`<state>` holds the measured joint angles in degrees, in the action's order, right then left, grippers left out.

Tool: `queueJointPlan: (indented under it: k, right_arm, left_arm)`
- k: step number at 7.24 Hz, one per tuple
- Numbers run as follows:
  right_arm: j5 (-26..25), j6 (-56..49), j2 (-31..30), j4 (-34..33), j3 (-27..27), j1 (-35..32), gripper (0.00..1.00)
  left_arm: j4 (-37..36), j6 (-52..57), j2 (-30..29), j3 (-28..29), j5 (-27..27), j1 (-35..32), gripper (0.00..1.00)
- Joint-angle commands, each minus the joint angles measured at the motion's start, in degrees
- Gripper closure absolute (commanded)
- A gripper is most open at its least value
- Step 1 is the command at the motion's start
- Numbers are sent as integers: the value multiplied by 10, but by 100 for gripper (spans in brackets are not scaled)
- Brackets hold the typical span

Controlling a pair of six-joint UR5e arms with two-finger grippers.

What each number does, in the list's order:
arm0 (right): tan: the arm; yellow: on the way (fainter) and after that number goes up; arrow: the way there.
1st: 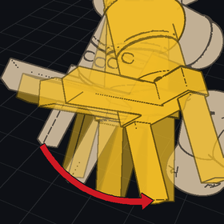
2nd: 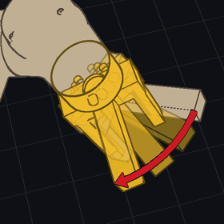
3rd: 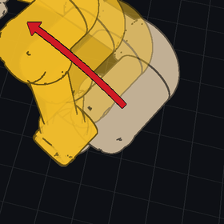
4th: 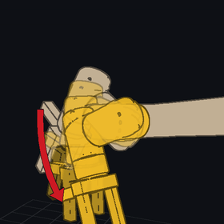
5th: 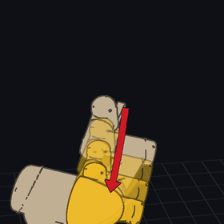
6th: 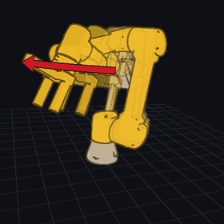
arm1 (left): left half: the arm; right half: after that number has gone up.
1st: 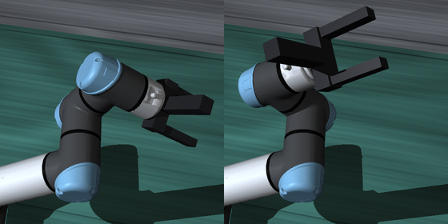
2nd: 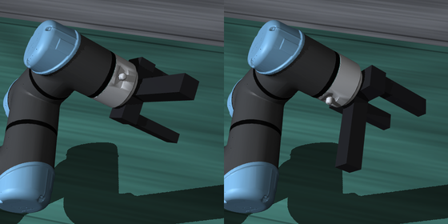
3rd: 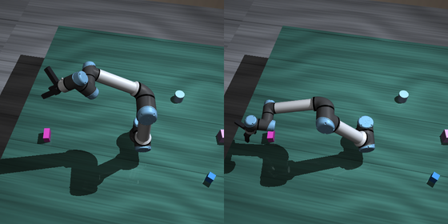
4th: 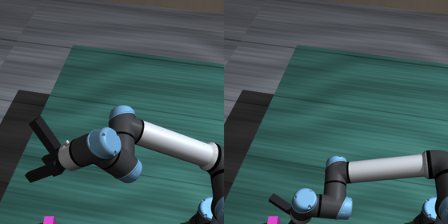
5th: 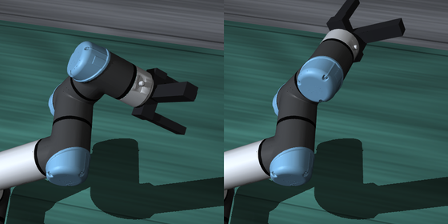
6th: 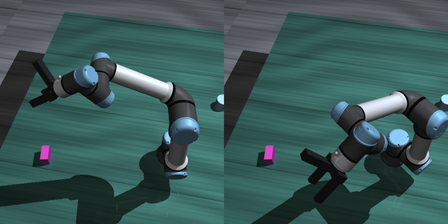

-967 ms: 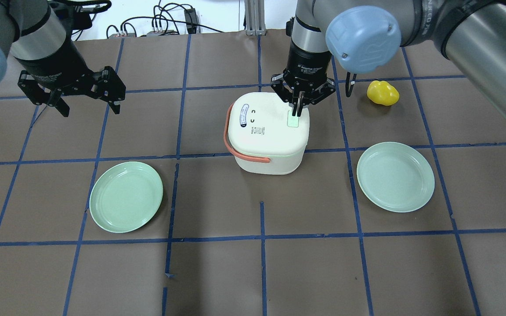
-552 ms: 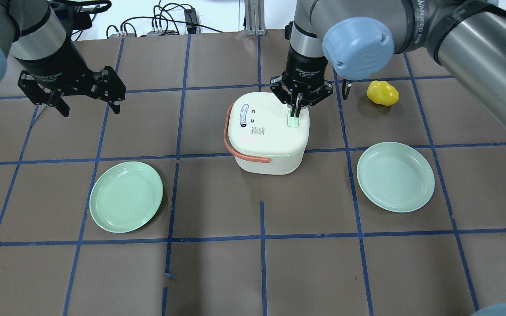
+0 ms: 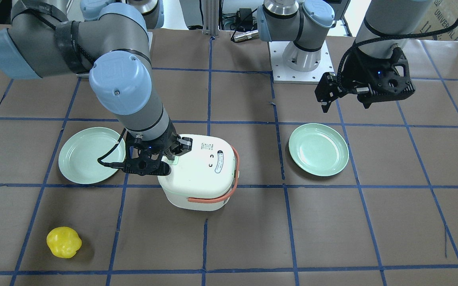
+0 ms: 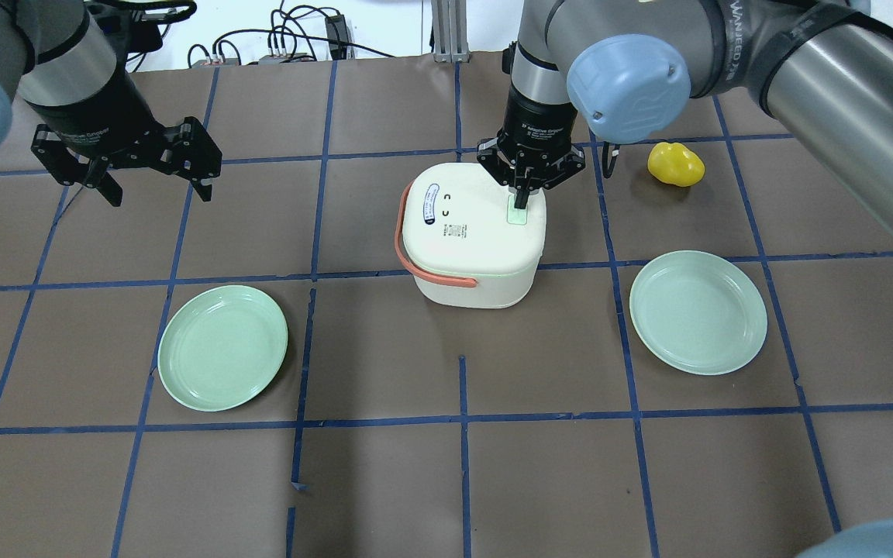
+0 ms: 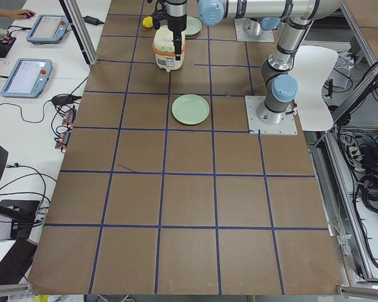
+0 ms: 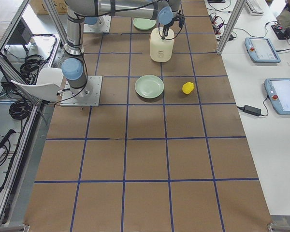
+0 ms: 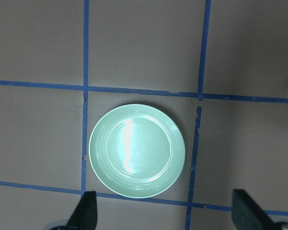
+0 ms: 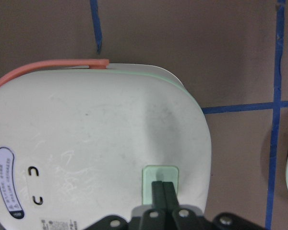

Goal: Press rice cooker button

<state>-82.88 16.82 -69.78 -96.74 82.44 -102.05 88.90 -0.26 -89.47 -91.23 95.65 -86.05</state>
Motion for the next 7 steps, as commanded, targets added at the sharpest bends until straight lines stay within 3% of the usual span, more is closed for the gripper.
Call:
queueJointPlan:
  k: [1, 6, 7]
  right_arm:
    - [0, 0, 3, -2, 1, -1, 87]
    - [0, 0, 8, -3, 1, -2, 87]
    - [-3, 2, 3, 1, -13, 1, 83]
  left_arm:
    - [0, 0, 0, 0, 0, 0, 0]
    - [0, 0, 0, 0, 0, 0, 0]
    - [0, 0, 0, 0, 0, 0, 0]
